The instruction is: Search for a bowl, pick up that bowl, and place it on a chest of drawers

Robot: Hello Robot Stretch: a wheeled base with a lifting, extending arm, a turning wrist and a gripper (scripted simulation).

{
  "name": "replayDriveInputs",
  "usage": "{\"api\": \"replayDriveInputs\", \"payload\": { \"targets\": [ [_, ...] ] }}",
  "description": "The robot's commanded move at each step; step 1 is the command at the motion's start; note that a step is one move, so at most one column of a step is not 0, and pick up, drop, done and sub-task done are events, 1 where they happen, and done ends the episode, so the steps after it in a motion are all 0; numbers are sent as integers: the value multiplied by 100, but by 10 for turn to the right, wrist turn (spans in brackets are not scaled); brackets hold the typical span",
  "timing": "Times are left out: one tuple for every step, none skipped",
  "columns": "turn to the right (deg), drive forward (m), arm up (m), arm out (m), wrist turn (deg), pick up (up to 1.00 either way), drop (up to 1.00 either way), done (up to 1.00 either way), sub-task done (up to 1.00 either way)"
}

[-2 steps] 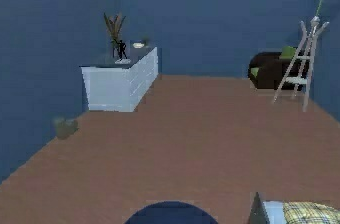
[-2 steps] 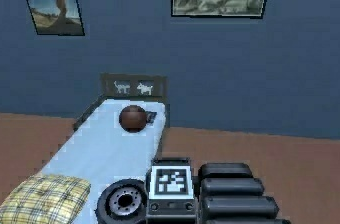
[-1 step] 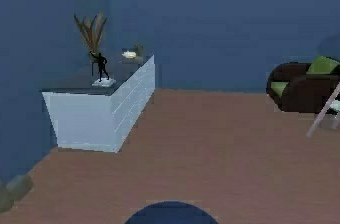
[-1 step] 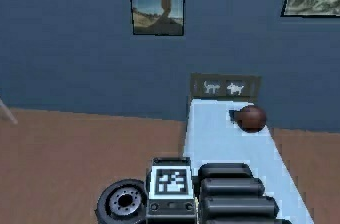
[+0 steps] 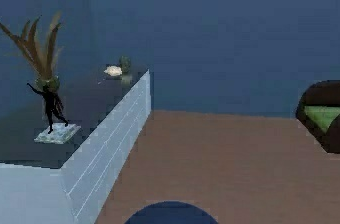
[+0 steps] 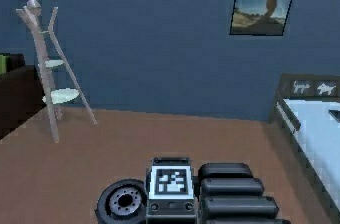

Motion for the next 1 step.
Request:
{"api": "replayDriveInputs", "payload": {
  "targets": [
    [30, 0, 0, 0, 0, 0, 0, 0, 0]
  ]
}}
